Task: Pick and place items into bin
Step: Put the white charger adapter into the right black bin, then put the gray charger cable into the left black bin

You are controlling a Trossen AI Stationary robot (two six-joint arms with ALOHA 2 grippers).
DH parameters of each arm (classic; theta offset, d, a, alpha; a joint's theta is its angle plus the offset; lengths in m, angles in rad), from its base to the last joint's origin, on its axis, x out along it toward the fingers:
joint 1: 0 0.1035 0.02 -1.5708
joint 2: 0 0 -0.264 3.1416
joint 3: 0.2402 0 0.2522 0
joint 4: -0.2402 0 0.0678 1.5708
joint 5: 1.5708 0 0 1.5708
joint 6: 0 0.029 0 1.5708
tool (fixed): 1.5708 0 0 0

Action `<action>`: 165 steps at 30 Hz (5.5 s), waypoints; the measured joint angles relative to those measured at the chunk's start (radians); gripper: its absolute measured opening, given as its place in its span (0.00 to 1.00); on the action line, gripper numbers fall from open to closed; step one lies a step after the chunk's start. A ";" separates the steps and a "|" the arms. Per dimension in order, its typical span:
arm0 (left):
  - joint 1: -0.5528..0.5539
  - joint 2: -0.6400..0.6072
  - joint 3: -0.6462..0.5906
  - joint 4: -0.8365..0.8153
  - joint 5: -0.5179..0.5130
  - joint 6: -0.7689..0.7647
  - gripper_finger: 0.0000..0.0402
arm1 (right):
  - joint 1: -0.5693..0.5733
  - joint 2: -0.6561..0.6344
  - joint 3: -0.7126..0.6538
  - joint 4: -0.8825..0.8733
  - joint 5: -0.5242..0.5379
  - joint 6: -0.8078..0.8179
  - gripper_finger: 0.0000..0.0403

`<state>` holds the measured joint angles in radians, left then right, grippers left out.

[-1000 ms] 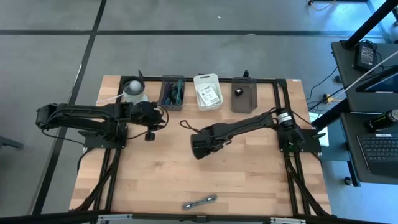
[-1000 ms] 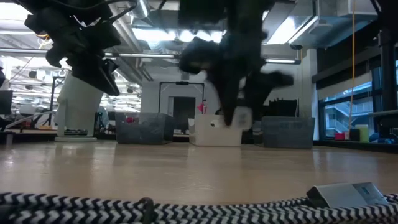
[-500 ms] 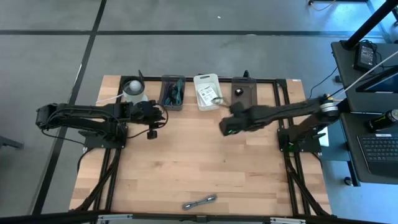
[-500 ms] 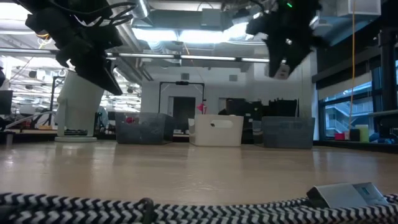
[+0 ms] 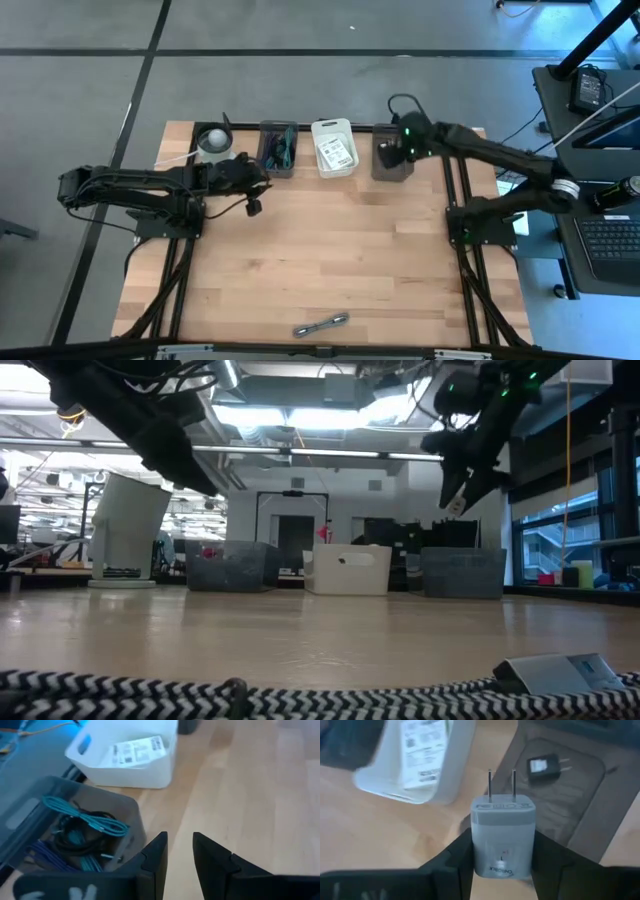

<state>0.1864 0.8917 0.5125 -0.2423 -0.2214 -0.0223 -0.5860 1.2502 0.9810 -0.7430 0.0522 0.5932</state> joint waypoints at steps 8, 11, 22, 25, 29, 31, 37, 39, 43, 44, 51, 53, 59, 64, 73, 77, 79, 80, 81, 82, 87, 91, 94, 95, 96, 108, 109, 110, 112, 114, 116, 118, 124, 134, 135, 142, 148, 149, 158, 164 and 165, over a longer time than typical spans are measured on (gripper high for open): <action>0.000 0.000 0.000 0.006 -0.114 -0.091 0.21 | -0.135 0.291 0.170 -0.159 -0.074 -0.329 0.35; 0.000 0.000 0.000 0.005 -0.125 -0.113 0.21 | -0.137 0.398 0.223 -0.244 -0.073 -0.416 0.35; 0.000 0.000 0.000 0.004 -0.140 -0.230 0.21 | -0.139 0.571 0.222 -0.204 -0.068 -0.492 0.38; 0.000 0.000 0.000 0.004 -0.154 -0.248 0.21 | -0.139 0.584 0.222 -0.197 -0.060 -0.493 0.46; 0.000 0.000 0.000 0.004 -0.153 -0.248 0.21 | -0.139 0.588 0.222 -0.194 -0.057 -0.495 0.54; 0.000 0.000 0.000 0.003 -0.153 -0.248 0.21 | -0.139 0.587 0.222 -0.188 -0.047 -0.495 0.55; 0.000 0.000 0.000 -0.005 -0.154 -0.246 0.21 | -0.141 0.576 0.222 -0.201 -0.046 -0.515 0.53; 0.000 0.000 0.000 -0.009 -0.155 -0.245 0.21 | -0.145 0.553 0.224 -0.212 -0.046 -0.528 0.52; 0.000 0.000 0.000 -0.026 -0.155 -0.245 0.21 | -0.159 0.479 0.245 -0.271 -0.046 -0.513 0.49; 0.000 0.000 0.000 -0.028 -0.155 -0.245 0.21 | -0.161 0.447 0.247 -0.279 -0.045 -0.497 0.48; 0.000 0.000 0.000 -0.046 -0.107 -0.245 0.21 | -0.115 0.172 0.242 -0.292 -0.042 -0.347 0.35; -0.001 0.000 0.000 -0.046 -0.088 -0.241 0.21 | -0.065 0.099 0.241 -0.278 -0.043 -0.285 0.27; -0.025 0.000 0.003 -0.050 -0.057 -0.208 0.21 | 0.203 -0.034 0.226 -0.162 0.076 -0.115 0.02; -0.095 0.006 0.066 -0.154 -0.106 -0.209 0.21 | 0.493 -0.087 0.052 0.137 0.216 0.009 0.03; -0.275 0.124 0.220 -0.260 -0.194 -0.230 0.21 | 0.840 -0.099 -0.368 0.891 0.267 0.036 0.01; -0.348 0.249 0.345 -0.348 -0.227 -0.264 0.21 | 0.924 -0.099 -0.472 1.077 0.306 0.118 0.00; -0.380 0.319 0.418 -0.400 -0.237 -0.270 0.21 | 0.952 -0.099 -0.498 1.084 0.324 0.154 0.00; -0.394 0.357 0.457 -0.424 -0.238 -0.271 0.21 | 0.963 -0.099 -0.507 1.078 0.329 0.165 0.00; -0.406 0.395 0.492 -0.443 -0.238 -0.273 0.21 | 0.973 -0.099 -0.514 1.077 0.332 0.170 0.00; -0.417 0.436 0.528 -0.458 -0.238 -0.281 0.21 | 0.980 -0.099 -0.517 1.069 0.332 0.179 0.00; -0.467 0.612 0.699 -0.488 -0.223 -0.349 0.21 | 1.016 -0.099 -0.516 1.015 0.315 0.167 0.00; -0.509 0.746 0.834 -0.509 -0.166 -0.387 0.21 | 1.040 -0.099 -0.516 0.964 0.260 0.163 0.00; -0.549 0.848 0.952 -0.554 -0.133 -0.394 0.21 | 1.058 -0.099 -0.516 0.897 0.230 0.165 0.00; -0.563 0.885 0.995 -0.579 -0.126 -0.412 0.21 | 1.062 -0.099 -0.516 0.872 0.222 0.168 0.00; -0.576 0.920 1.037 -0.605 -0.121 -0.439 0.21 | 1.067 -0.099 -0.516 0.847 0.213 0.179 0.00; -0.704 1.216 1.392 -0.810 -0.045 -0.731 0.21 | 1.128 -0.099 -0.516 0.677 0.205 0.239 0.00; -0.716 1.227 1.403 -0.805 -0.040 -0.739 0.21 | 1.129 -0.099 -0.516 0.673 0.205 0.237 0.00; -0.729 1.235 1.409 -0.803 -0.040 -0.748 0.21 | 1.130 -0.099 -0.516 0.669 0.205 0.234 0.00; -0.758 1.248 1.415 -0.805 -0.038 -0.762 0.21 | 1.129 -0.099 -0.516 0.658 0.205 0.232 0.00; -0.786 1.257 1.417 -0.804 -0.038 -0.790 0.21 | 1.129 -0.099 -0.516 0.653 0.205 0.231 0.00; -0.811 1.269 1.417 -0.804 -0.039 -0.809 0.21 | 1.129 -0.099 -0.516 0.653 0.205 0.231 0.00; -0.835 1.286 1.417 -0.805 -0.039 -0.813 0.21 | 1.129 -0.099 -0.516 0.653 0.205 0.230 0.00; -0.881 1.337 1.417 -0.800 -0.038 -0.813 0.22 | 1.129 -0.099 -0.515 0.654 0.205 0.232 0.00; -0.885 1.391 1.417 -0.746 0.006 -1.035 0.39 | 1.129 -0.099 -0.515 0.655 0.205 0.212 0.00; -0.885 1.397 1.417 -0.729 0.006 -1.029 0.41 | 1.129 -0.099 -0.515 0.654 0.205 0.212 0.00; -0.893 1.440 1.417 -0.607 -0.007 -0.866 0.50 | 1.129 -0.099 -0.515 0.654 0.206 0.210 0.00; -0.891 1.487 1.421 -0.633 -0.002 -0.915 0.49 | 1.129 -0.099 -0.515 0.650 0.206 0.209 0.00; -0.891 1.493 1.422 -0.634 0.001 -0.915 0.48 | 1.129 -0.099 -0.515 0.649 0.206 0.209 0.00; -0.887 1.502 1.421 -0.672 0.023 -0.909 0.24 | 1.129 -0.099 -0.515 0.648 0.206 0.209 0.00; -0.879 1.481 1.419 -0.681 0.024 -0.906 0.06 | 1.129 -0.099 -0.515 0.648 0.208 0.209 0.00; -0.877 1.473 1.416 -0.689 0.012 -0.914 0.06 | 1.129 -0.099 -0.515 0.648 0.208 0.209 0.00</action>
<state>-0.6911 2.3646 1.9283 -0.9310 -0.2097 -0.9361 0.5426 1.1511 0.4659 -0.0948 0.2604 0.8026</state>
